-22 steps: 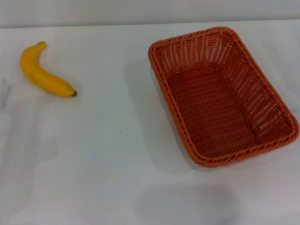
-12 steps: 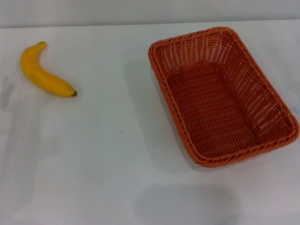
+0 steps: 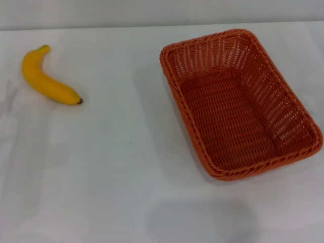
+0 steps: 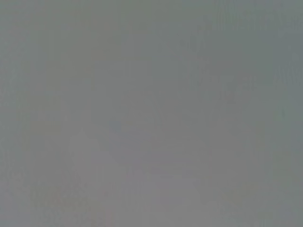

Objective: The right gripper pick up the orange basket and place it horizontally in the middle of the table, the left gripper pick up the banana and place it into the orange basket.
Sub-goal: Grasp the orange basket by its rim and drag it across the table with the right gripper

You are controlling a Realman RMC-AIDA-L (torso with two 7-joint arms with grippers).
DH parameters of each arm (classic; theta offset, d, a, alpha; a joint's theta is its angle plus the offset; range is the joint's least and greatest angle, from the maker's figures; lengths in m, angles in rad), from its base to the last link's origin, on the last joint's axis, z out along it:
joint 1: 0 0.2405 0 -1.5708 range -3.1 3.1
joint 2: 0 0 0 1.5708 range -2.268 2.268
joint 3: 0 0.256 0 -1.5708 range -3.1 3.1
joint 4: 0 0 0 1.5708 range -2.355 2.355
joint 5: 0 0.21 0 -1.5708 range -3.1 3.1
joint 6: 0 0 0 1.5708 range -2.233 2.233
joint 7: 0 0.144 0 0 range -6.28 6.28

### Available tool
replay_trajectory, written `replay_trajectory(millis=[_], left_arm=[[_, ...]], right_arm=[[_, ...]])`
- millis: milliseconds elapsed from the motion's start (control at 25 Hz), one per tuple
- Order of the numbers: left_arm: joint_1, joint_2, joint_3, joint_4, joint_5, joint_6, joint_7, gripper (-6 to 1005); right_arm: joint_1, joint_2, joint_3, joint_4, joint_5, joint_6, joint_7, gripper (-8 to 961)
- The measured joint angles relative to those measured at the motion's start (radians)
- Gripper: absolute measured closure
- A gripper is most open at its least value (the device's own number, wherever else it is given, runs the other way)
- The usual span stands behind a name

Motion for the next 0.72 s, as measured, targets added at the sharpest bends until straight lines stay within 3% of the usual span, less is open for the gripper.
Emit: replay_trajectory(millis=[400, 560, 720], left_arm=[[0.005, -0.003, -0.002, -0.009, -0.004, 0.019, 0.000, 120], [0.010, -0.005, -0.004, -0.017, -0.006, 0.026, -0.002, 120], [0.013, -0.005, -0.005, -0.022, -0.011, 0.027, -0.004, 120]], right_arm=[[0.064, -0.004, -0.031, -0.051, -0.011, 0.015, 0.167, 119], [0.066, -0.004, -0.127, -0.118, -0.015, 0.019, 0.279, 120], [0.049, -0.006, -0.285, -0.235, -0.016, 0.019, 0.413, 121]])
